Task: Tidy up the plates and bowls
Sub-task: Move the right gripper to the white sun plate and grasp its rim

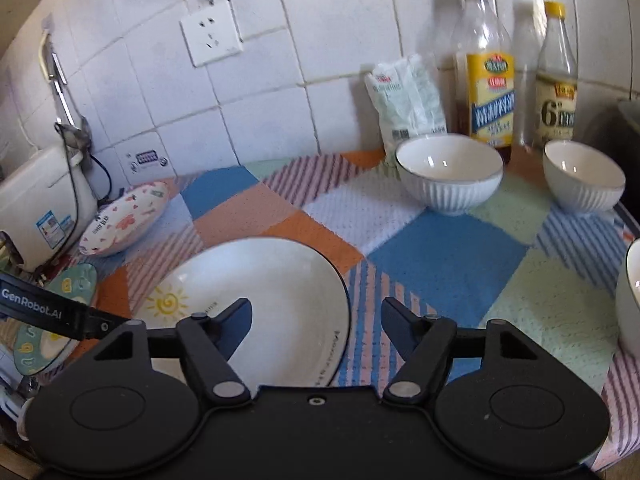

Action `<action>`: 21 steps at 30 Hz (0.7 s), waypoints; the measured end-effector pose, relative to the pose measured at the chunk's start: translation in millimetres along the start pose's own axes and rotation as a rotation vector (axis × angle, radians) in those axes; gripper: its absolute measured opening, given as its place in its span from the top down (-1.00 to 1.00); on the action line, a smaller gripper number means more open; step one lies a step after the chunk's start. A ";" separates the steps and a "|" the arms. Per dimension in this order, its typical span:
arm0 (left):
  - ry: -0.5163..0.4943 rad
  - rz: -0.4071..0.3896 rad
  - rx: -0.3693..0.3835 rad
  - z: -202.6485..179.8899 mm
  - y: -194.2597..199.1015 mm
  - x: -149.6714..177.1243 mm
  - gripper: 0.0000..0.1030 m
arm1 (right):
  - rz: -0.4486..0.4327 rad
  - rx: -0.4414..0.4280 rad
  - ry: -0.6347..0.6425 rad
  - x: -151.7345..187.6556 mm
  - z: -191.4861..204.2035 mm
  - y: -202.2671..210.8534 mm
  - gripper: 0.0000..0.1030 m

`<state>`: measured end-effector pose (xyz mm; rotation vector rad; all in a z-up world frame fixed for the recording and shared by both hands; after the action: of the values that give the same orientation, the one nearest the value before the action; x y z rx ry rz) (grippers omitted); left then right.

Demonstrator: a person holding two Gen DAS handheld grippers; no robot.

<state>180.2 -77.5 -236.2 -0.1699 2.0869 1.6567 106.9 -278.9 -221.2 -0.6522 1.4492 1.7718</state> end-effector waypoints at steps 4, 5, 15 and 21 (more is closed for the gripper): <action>-0.043 0.019 -0.021 3.5 -12.3 2.0 -0.11 | 0.085 -0.011 -0.040 8.7 -10.7 -16.1 -0.19; -0.055 0.024 -0.021 3.9 -14.6 1.4 -0.07 | 0.107 -0.023 -0.061 11.0 -13.4 -19.7 -0.14; -0.092 -0.008 -0.052 12.3 -23.4 -0.6 0.69 | 0.190 -0.065 -0.101 16.8 -18.5 -28.1 0.73; -0.152 0.038 -0.093 1.8 -27.3 -4.8 0.65 | 0.283 -0.163 -0.161 20.8 -23.1 -41.6 0.55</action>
<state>195.2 -83.9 -258.7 -0.0322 1.9138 1.7332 126.2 -293.1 -267.2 -0.3881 1.3481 2.1263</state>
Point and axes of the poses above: each gripper's, at about its wrist camera, not at the fingertips, and y roughly against the way its jaws point, z to its left, x to its underside, the point moved 5 cm from there along -y, roughly the way its jaws point, and after that the axes turned 1 degree about -z, right-handed, at the moved point
